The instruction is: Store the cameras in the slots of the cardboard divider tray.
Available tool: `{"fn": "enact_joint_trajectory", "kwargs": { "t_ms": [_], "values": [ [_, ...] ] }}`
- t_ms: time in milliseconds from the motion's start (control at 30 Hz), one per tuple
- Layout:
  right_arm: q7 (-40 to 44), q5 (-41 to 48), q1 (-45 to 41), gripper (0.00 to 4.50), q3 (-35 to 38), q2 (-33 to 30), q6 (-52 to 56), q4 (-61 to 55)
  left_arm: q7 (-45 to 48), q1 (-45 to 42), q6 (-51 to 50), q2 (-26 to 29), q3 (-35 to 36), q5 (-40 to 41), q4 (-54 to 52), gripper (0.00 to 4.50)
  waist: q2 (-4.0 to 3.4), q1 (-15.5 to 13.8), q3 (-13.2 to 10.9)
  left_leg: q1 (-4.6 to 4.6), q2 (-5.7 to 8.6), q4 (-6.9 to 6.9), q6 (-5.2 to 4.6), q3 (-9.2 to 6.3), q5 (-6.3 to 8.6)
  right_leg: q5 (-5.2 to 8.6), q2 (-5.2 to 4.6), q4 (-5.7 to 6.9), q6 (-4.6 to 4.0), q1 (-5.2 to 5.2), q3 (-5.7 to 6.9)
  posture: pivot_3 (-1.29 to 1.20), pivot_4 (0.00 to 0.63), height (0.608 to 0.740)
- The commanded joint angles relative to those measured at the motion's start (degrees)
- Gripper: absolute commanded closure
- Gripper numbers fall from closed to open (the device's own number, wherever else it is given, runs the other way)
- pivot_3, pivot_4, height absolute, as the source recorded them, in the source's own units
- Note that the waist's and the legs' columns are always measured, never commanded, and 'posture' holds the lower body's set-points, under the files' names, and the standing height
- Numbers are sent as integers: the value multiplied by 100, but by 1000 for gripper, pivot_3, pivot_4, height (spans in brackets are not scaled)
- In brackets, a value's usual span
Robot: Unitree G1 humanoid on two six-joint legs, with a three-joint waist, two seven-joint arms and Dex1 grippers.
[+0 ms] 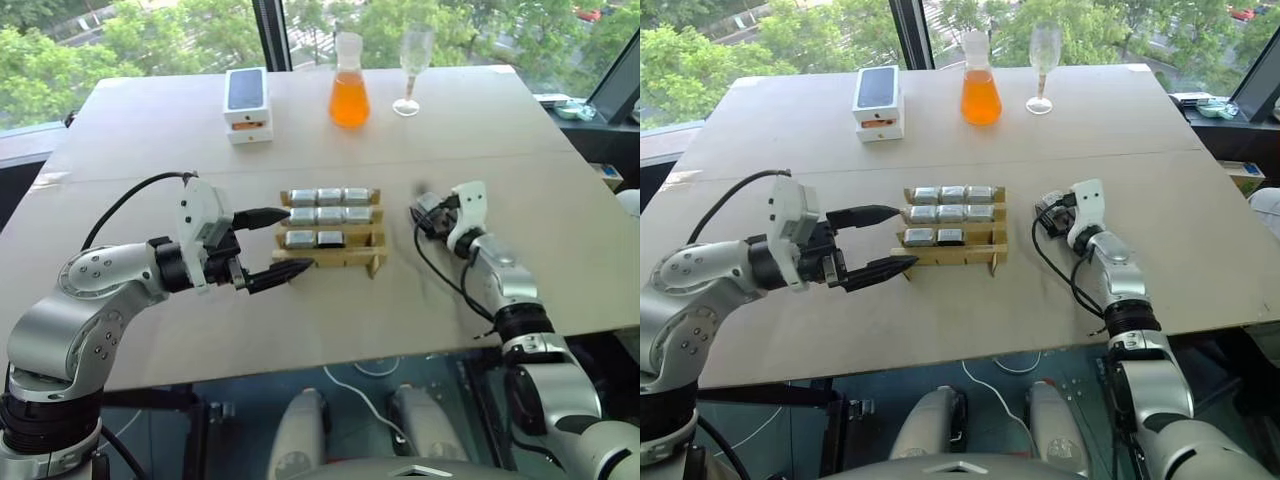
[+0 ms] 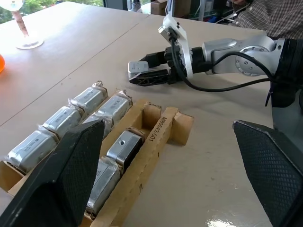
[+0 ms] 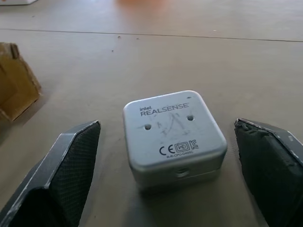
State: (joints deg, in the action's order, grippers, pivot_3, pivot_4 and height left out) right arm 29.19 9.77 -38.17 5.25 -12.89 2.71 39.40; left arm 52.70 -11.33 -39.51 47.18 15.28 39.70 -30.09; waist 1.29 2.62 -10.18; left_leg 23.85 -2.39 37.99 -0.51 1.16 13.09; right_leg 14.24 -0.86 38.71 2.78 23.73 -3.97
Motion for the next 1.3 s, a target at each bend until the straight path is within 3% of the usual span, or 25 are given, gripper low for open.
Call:
{"fn": "enact_joint_trajectory", "kwargs": {
  "t_ms": [33,133,167,400,500,700,1000,1300],
  "values": [
    [159,11,-71,1053,30,-87,-287,83,-11,1,115,64,73,55,-85,0,0,-3,0,0,0,0,0,0,0,0,0,0,0,0,0,0,150,740],
    [285,-30,41,2394,-20,-133,-403,-58,2,-7,99,72,52,61,-48,0,0,-5,0,0,0,0,0,0,0,0,0,0,0,0,0,0,150,740],
    [308,-20,78,2578,-24,-143,-383,-134,13,-12,80,77,42,73,-31,0,0,-6,0,0,0,0,0,0,0,0,0,0,0,0,0,0,150,740],
    [1093,-410,348,2574,-473,-811,-1442,-1145,332,-537,-385,303,-216,326,675,0,-6,-14,-9,3,3,-3,0,2,0,0,-2,-9,3,1,1,0,150,740],
    [1401,-1117,272,2574,-962,-1354,-2803,-1209,603,-1098,-501,311,-449,345,1301,0,-7,-10,-9,3,3,-2,0,2,0,0,-1,-8,4,1,1,0,150,740],
    [765,-2570,-301,2574,-1572,-2004,-5122,-1160,1753,-2910,-486,272,-1653,-220,2985,0,-1,-5,-13,2,3,-1,0,3,0,7,2,-9,16,2,2,0,150,740],
    [124,-3756,-894,2574,-2067,-1917,-6222,-1745,2934,-4538,292,-421,-2709,-1198,4693,0,0,-27,-15,23,4,-6,1,3,0,0,4,-14,3,19,-1,0,150,740],
    [43,-3857,-1014,2574,-2443,-1746,-6120,-1960,3739,-4958,503,-699,-3015,-1643,5109,0,0,-23,-15,34,6,-5,1,-1,0,1,0,-18,3,23,3,0,150,740]
  ]
}}
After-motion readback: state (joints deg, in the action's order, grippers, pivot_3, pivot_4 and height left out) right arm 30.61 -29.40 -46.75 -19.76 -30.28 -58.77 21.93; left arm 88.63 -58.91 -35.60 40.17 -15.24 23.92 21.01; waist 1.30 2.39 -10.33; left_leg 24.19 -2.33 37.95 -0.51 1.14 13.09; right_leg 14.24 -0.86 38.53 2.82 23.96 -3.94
